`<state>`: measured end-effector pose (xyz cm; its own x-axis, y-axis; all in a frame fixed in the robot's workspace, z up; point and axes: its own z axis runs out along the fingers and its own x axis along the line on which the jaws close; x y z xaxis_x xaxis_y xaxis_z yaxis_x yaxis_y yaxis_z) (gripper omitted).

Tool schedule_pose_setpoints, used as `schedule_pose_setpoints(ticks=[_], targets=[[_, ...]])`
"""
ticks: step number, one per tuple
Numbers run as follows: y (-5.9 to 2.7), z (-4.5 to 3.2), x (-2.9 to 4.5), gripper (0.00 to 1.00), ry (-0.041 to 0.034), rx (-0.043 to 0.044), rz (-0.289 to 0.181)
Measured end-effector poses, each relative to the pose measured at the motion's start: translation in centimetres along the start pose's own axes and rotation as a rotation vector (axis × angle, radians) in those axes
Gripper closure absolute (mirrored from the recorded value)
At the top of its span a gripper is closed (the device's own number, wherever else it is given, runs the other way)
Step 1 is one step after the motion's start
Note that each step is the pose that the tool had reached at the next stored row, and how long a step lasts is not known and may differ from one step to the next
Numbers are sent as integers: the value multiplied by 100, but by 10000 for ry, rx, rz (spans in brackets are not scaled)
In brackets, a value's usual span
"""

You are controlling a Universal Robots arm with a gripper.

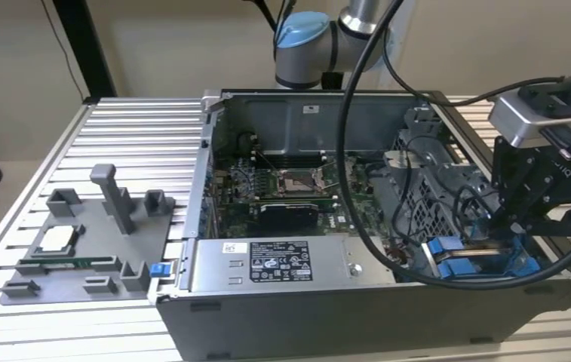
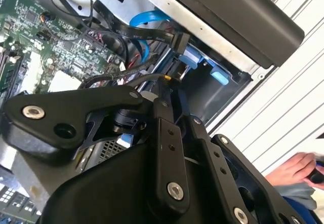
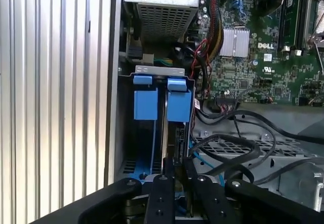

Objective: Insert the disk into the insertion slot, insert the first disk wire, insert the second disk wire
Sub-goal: 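Insert the first disk wire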

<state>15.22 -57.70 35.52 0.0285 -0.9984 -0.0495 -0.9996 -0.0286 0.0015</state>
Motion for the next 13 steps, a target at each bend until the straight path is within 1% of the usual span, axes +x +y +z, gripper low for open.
schedule_pose_setpoints(ticks=[2,5,7,13], targets=[[0,15,0,100,2,40,-1],[2,32,-4,100,5,150,-7],[3,41,-12,100,4,205,-10],[7,52,-51,100,6,249,-12]])
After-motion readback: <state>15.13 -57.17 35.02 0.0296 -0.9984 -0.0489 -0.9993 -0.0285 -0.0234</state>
